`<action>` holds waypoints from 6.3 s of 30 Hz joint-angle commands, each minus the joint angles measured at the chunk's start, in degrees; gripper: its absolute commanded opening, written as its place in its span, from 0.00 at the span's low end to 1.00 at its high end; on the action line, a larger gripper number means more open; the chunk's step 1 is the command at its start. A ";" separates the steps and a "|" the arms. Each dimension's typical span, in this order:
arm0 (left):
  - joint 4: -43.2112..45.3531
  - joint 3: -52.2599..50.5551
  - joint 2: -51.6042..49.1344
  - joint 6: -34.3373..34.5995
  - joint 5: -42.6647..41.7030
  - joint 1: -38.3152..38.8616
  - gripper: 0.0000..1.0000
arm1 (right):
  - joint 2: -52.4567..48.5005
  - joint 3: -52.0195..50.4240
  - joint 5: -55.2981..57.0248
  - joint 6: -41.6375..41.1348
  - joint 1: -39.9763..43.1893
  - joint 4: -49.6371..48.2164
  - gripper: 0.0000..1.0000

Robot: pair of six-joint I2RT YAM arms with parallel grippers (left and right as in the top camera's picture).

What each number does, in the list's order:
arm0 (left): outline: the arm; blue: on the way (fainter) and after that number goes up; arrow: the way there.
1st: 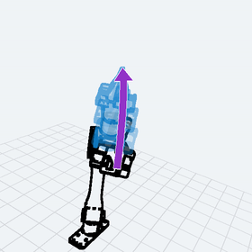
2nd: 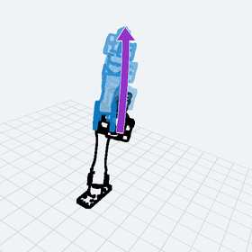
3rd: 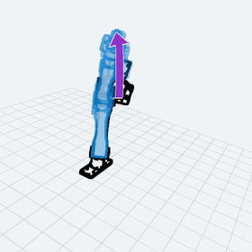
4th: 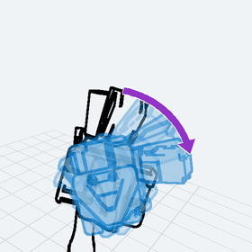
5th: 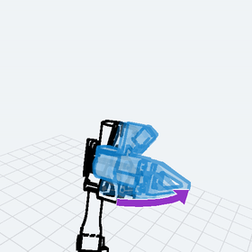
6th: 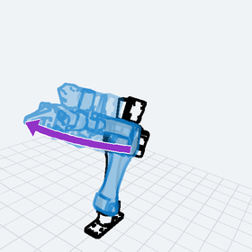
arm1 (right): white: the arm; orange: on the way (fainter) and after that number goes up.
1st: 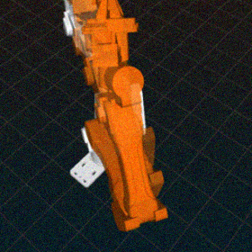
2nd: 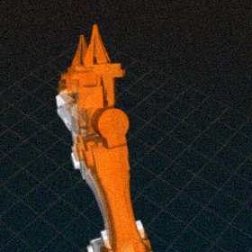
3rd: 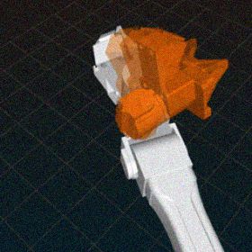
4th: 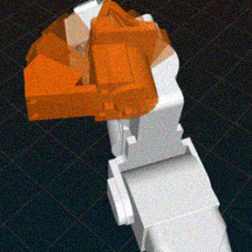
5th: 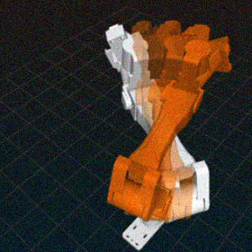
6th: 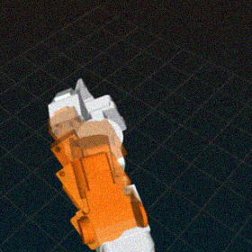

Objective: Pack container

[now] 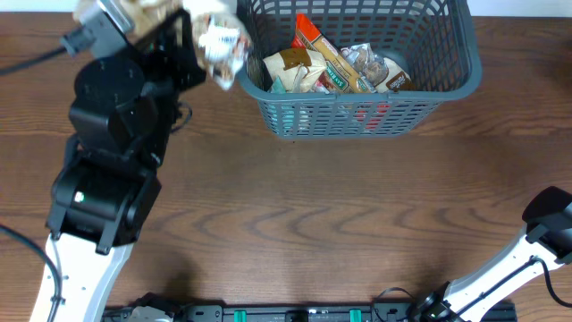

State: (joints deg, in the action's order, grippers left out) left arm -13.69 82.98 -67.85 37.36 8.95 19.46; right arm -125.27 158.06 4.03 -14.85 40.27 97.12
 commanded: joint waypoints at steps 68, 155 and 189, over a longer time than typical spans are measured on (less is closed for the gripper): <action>-37.13 29.51 -14.56 -17.92 15.63 10.08 0.99 | -0.02 0.11 0.00 0.31 0.15 0.15 0.99; -60.83 -15.56 54.53 19.12 13.07 -3.04 0.98 | -0.02 0.11 0.00 0.31 0.15 0.15 0.99; -10.05 -56.54 59.95 -19.06 8.94 -18.56 0.99 | -0.02 0.11 0.00 0.31 0.15 0.15 0.99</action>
State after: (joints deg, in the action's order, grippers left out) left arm -27.99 31.11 -10.52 36.67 26.41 1.17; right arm -125.27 158.06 4.03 -14.85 40.29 97.10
